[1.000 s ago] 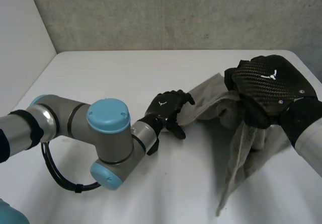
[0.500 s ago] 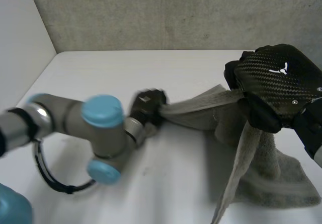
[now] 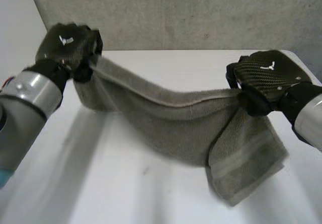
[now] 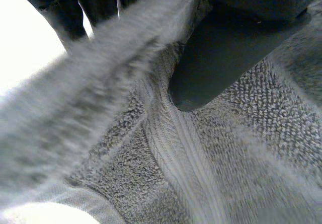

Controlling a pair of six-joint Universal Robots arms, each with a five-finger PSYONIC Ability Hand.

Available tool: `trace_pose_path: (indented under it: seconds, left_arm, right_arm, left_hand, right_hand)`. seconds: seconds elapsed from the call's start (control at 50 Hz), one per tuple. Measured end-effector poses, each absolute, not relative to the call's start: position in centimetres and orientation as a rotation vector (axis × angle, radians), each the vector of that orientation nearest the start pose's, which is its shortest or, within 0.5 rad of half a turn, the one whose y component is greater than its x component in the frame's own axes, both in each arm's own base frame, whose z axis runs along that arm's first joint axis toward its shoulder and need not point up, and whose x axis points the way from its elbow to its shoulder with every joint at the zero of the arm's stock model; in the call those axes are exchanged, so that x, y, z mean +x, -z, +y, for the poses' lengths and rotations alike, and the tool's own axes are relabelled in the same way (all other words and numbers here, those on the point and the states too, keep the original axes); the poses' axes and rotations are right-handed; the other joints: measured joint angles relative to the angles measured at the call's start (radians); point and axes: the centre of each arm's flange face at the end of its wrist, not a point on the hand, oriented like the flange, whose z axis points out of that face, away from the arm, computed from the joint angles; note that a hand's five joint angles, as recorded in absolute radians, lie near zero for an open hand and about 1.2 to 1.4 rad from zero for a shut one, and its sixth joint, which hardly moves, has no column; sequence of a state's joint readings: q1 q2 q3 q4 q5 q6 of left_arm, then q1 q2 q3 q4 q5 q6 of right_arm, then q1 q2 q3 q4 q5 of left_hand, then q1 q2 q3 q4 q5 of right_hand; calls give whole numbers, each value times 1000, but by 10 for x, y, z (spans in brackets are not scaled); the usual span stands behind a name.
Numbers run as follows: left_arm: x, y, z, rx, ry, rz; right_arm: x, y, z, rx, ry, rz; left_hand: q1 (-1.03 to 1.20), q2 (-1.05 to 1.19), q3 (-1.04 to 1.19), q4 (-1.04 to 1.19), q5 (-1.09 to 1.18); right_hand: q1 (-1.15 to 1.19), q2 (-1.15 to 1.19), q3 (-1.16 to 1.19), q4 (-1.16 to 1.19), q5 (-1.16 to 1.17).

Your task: Fold the towel.

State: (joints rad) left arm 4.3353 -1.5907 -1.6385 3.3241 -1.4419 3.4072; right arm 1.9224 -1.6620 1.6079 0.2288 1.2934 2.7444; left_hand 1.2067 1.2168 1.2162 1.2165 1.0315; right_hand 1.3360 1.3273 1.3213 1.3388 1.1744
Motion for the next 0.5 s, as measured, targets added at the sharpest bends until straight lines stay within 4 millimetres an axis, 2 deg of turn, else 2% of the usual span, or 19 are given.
trace_pose_path:
  seconds: [0.08,0.16,0.24,0.32,0.42,0.5]
  left_arm:
    - [-247,-283,-231,976,2297,2094]
    - [-244,-254,-228,1118,2053,2154]
    - [-240,-228,-234,1206,1822,2206]
    - [-240,-214,-248,1225,1694,2229]
    - [-248,-211,-273,1213,1684,2216]
    - [-264,-226,-299,1192,1808,2137]
  right_arm:
    - [240,-295,-200,-1092,1813,2054]
    - [242,-271,-210,-1144,1626,2176]
    - [243,-247,-221,-1244,1431,2289]
    - [246,-233,-234,-1362,1337,2326]
    - [256,-229,-257,-1426,1361,2319]
    - [273,-242,-286,-1394,1532,2257]
  left_hand:
    - [0,0,0,0,0]
    - [0,0,0,0,0]
    - [0,1,0,0,0]
    - [0,1,0,0,0]
    - [0,1,0,0,0]
    - [0,1,0,0,0]
  right_hand:
    - [-1,0,0,0,0]
    - [-1,0,0,0,0]
    - [-1,0,0,0,0]
    - [0,0,0,0,0]
    - [0,0,0,0,0]
    - [0,0,0,0,6]
